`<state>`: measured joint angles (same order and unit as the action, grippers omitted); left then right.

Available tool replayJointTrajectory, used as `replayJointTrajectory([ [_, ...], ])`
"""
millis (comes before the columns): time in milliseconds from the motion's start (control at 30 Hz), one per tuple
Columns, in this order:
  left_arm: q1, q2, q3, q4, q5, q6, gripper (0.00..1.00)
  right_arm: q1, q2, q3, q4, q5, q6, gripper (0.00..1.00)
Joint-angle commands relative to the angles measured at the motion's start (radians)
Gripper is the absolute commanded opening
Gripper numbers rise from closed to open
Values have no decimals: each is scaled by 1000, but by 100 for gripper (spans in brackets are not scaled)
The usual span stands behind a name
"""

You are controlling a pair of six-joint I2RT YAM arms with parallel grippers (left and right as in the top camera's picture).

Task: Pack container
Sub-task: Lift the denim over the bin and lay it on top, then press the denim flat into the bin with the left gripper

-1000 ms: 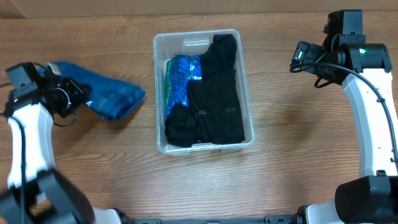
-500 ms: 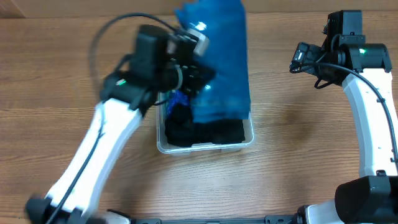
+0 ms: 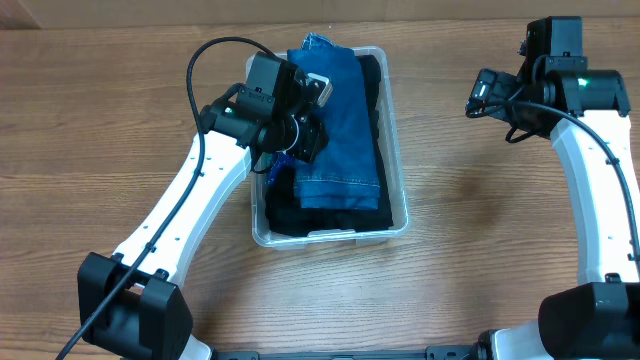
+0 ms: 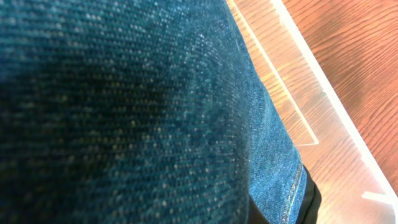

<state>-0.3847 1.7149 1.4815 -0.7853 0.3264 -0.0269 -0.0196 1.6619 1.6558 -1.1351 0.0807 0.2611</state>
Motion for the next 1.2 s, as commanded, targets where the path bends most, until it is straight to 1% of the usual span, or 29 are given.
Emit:
replayJointTrajectory([
  [0,5,-47,43,-13,-47,19,4,-2,-12,-1,4,-5,-3,100],
  [33,5,-47,43,-20,-47,19,4,-2,-12,-1,3,-5,-3,100],
  [67,5,-47,43,-27,-47,19,12,-2,-12,-1,3,-5,-3,100],
  [100,5,-47,43,-42,-47,20,72,-2,-12,-1,3,-5,-3,100],
  [133,5,-47,43,-47,-47,20,100,-2,-12,-1,3,-5,-3,100],
  [200,5,-49,48,-48,-48,18,100,-2,-12,-1,2,-5,-3,100],
  [233,5,-59,61,-49,-100,-17,100,-2,-12,-1,1,-5,-3,100],
  [300,5,-93,88,-51,-278,-62,100,-2,-12,-1,2,-5,-3,100],
  [333,5,-116,107,-42,-345,-68,100,-2,-12,-1,3,-5,-3,100],
  [433,4,-140,162,46,-360,-63,100,-2,-12,-1,4,-5,-2,100],
  [500,5,-131,163,94,-359,-63,100,-2,-12,-1,3,-5,-3,100],
  [533,4,-113,163,103,-359,-63,89,-2,-12,-1,3,-5,-2,100],
  [567,5,-77,163,104,-359,-63,72,-2,-12,-1,3,-5,-2,100],
  [633,2,13,163,114,-359,-64,58,-2,-12,-1,3,-5,-2,100],
  [700,-6,127,163,132,-340,-68,58,-2,-12,-1,4,-5,-2,100],
  [733,-15,193,163,127,-311,-67,61,-2,-12,-1,3,-5,-3,100],
  [767,-24,251,163,111,-283,-70,68,-2,-12,-1,3,-5,-3,100],
  [800,-47,365,163,55,-221,-93,68,-2,-12,-1,3,-5,-3,100],
  [833,-59,418,163,13,-184,-93,65,-2,-12,-1,3,-5,-3,100],
  [867,-74,462,163,-32,-172,-82,64,-2,-12,-1,3,-5,-3,100],
  [900,-82,469,163,-54,-182,-62,63,-2,-12,-1,3,-5,-3,100],
  [967,-84,398,218,-77,-256,-20,67,-2,-12,-1,3,-5,-3,100],
  [1000,-77,351,265,-83,-310,-17,70,-2,-12,-1,3,-5,-3,100],
  [1033,-67,293,319,-79,-359,-17,76,-2,-12,-1,3,-5,-3,100],
  [1067,-57,227,379,-59,-389,-17,82,-2,-12,-1,3,-5,-2,100],
  [1100,-47,169,423,-13,-389,-17,85,-2,-12,-1,3,-5,-2,100],
  [1167,-43,119,438,88,-389,2,88,-2,-12,-1,3,-5,-2,100],
])
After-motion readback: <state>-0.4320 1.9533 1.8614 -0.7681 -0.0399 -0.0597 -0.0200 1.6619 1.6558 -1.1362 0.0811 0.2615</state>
